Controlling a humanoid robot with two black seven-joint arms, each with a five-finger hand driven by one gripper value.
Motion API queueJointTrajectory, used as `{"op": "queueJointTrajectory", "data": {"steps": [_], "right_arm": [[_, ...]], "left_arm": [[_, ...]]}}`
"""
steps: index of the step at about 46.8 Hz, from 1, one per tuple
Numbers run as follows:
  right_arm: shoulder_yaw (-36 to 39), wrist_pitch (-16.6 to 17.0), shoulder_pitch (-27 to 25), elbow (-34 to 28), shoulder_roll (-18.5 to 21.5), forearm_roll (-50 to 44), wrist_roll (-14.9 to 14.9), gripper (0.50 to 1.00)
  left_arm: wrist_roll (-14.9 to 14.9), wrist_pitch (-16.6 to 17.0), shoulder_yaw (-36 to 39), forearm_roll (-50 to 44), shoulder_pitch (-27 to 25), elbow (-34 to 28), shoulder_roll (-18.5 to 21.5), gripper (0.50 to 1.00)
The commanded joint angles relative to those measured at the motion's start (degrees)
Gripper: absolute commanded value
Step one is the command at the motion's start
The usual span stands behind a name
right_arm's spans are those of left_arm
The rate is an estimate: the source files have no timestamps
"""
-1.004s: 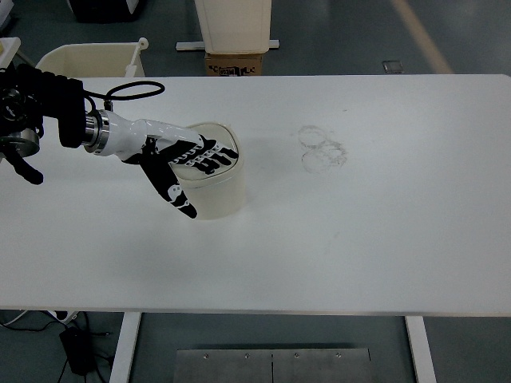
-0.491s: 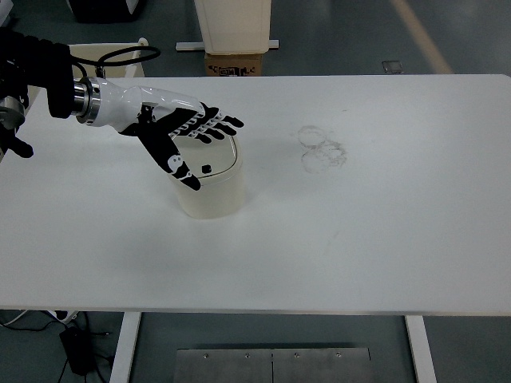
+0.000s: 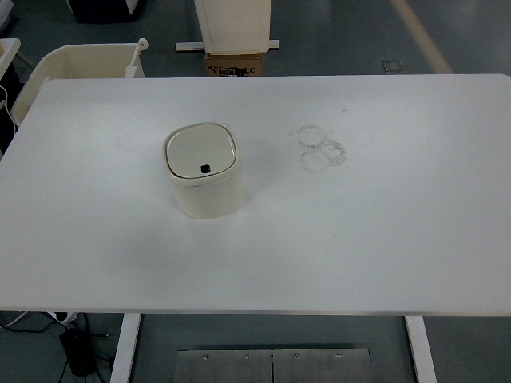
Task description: Close trash bin
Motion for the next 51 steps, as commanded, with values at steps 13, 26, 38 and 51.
{"op": "queueJointTrajectory", "data": {"steps": [13,26,38,51], "right_arm": [[0.0,0.0,0.0,0.0,0.0,0.0,0.0,0.993],[0.0,0.0,0.0,-0.1,0.0,0.0,0.0,0.993],[0.2,0.1,1.4,0.0,0.0,0.3,0.1,0.993],[0.5,0.0,1.4,0.0,0.0,0.4,-0.1,0.991]], "left_arm": [[-5.4,2.8,-5.2,-15.8,10.8,7.6,-0.4,1.000],[-6.2,2.2,-13.6,-20.8,22.6,15.8,-6.3,1.000],[-6.2,0.6,-18.6,-20.7,29.0,23.9,-12.2,1.000],[-6.2,-2.0,-19.9,-20.8,29.1,33.2,-17.4,1.000]]}}
